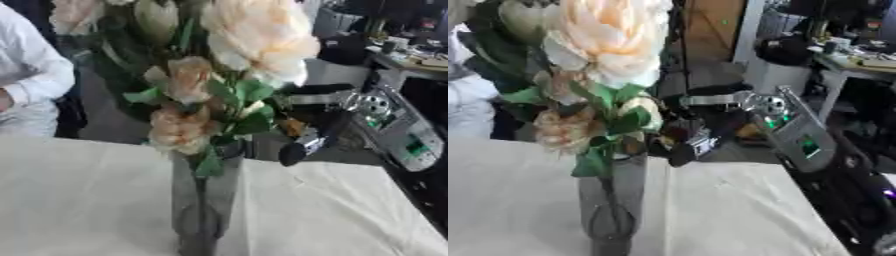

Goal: Arrange flowers into the vase.

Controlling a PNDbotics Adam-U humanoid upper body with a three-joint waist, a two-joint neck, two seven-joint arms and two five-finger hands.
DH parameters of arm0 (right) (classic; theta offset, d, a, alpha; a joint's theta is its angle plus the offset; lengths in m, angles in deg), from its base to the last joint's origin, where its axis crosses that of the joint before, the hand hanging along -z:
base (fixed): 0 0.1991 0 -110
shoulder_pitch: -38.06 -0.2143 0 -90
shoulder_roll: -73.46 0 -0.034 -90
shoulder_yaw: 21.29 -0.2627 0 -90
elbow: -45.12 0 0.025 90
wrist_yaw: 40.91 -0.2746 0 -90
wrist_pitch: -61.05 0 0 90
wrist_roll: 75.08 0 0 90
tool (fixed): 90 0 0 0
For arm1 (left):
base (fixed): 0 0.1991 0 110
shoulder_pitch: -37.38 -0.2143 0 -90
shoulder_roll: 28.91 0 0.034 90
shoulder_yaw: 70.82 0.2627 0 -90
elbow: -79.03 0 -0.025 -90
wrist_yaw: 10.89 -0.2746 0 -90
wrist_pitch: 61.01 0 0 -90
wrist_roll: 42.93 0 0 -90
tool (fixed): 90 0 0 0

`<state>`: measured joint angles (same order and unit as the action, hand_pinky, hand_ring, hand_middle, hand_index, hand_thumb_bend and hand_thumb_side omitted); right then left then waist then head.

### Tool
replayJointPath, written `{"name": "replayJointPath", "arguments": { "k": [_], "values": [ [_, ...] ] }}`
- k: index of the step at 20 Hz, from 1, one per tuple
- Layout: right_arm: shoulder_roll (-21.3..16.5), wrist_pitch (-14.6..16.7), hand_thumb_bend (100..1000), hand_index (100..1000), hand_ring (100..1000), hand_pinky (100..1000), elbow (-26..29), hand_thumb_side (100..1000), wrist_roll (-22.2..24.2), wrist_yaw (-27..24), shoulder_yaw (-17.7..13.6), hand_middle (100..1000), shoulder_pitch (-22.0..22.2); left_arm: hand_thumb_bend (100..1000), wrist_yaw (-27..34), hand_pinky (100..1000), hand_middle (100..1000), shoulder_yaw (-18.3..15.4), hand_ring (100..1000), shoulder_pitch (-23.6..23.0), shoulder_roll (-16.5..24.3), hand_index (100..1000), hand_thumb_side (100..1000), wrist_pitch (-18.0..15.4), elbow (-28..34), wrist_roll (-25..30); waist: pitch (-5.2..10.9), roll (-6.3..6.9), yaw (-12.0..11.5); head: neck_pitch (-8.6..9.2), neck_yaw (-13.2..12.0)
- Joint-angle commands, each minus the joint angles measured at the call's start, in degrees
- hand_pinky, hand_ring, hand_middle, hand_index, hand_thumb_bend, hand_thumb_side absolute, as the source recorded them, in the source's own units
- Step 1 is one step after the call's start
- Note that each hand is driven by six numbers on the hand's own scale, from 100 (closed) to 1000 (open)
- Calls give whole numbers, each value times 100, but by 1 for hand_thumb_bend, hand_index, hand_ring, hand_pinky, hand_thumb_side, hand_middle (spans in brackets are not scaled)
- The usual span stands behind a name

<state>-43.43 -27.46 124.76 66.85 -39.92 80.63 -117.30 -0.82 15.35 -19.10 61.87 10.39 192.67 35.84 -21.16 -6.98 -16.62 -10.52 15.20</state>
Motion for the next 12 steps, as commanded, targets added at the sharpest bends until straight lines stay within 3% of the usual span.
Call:
{"name": "replayJointPath", "arguments": {
  "k": [1,12],
  "values": [
    [-302,14,886,1000,1000,995,34,693,3,22,-144,1000,-18,100,-31,787,845,-72,925,38,181,967,1000,0,94,-23,163,74,14,-19,14],
    [-627,44,878,1000,1000,1000,89,711,3,-44,-397,1000,310,100,-62,787,846,-110,926,1,193,968,1000,-3,94,-66,173,170,83,-57,26]
  ]
}}
